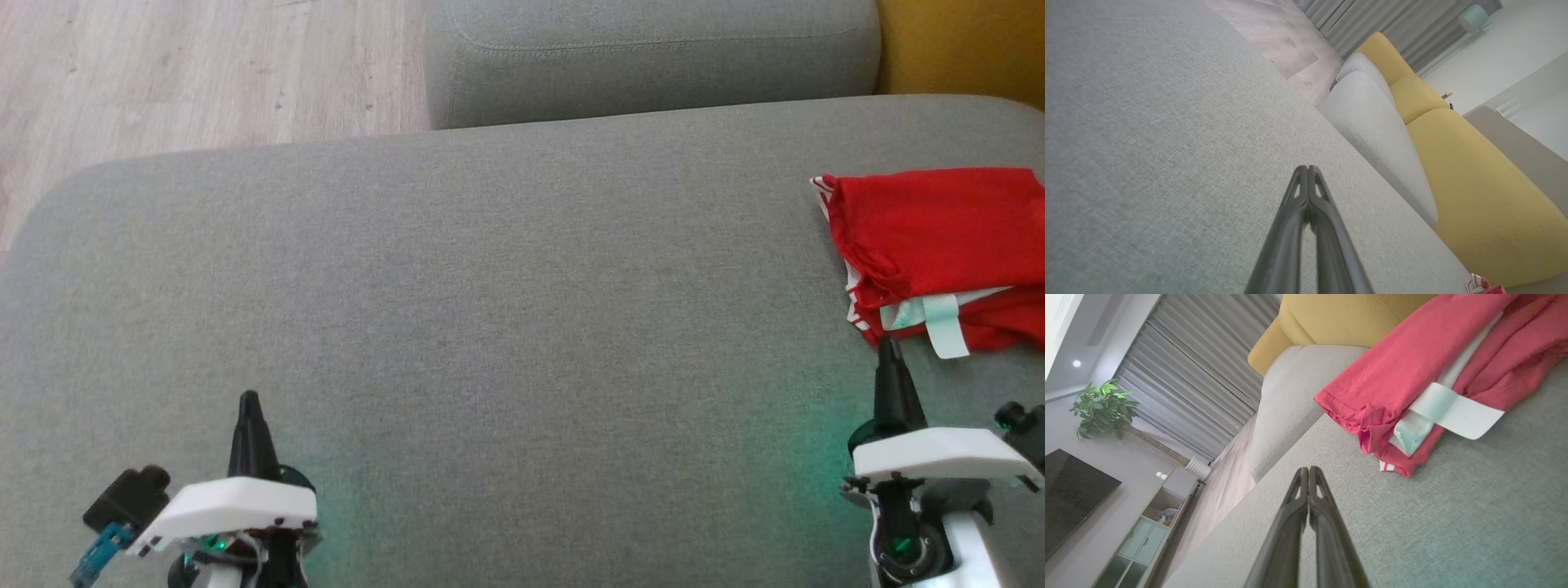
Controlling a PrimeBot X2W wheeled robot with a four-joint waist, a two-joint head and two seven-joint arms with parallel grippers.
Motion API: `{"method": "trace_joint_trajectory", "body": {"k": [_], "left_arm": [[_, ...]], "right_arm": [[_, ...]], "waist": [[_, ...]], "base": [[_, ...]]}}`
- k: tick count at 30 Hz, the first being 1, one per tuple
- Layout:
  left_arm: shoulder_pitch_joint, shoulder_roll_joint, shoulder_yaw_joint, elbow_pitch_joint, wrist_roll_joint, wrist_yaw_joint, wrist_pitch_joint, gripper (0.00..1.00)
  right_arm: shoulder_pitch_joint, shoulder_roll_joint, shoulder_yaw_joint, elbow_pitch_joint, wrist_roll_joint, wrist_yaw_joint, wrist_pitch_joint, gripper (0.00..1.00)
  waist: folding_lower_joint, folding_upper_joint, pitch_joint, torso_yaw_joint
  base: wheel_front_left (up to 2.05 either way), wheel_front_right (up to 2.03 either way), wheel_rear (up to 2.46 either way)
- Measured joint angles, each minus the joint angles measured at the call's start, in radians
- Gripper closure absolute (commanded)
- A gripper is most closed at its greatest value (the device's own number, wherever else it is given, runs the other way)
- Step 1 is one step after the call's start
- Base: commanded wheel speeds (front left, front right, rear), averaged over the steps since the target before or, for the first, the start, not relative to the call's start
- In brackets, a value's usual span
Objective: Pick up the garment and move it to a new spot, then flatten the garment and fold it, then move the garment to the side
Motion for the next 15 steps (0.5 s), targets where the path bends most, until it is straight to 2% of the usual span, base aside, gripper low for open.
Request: {"method": "trace_joint_trajectory", "body": {"k": [15], "left_arm": [[0.0, 0.0, 0.035, -0.014, -0.149, -0.025, 0.044, 1.0]], "right_arm": [[0.002, 0.0, -0.015, -0.019, 0.174, 0.0, 0.043, 1.0]], "waist": [[0.0, 0.0, -0.008, -0.003]], "base": [[0.0, 0.0, 0.0]]}}
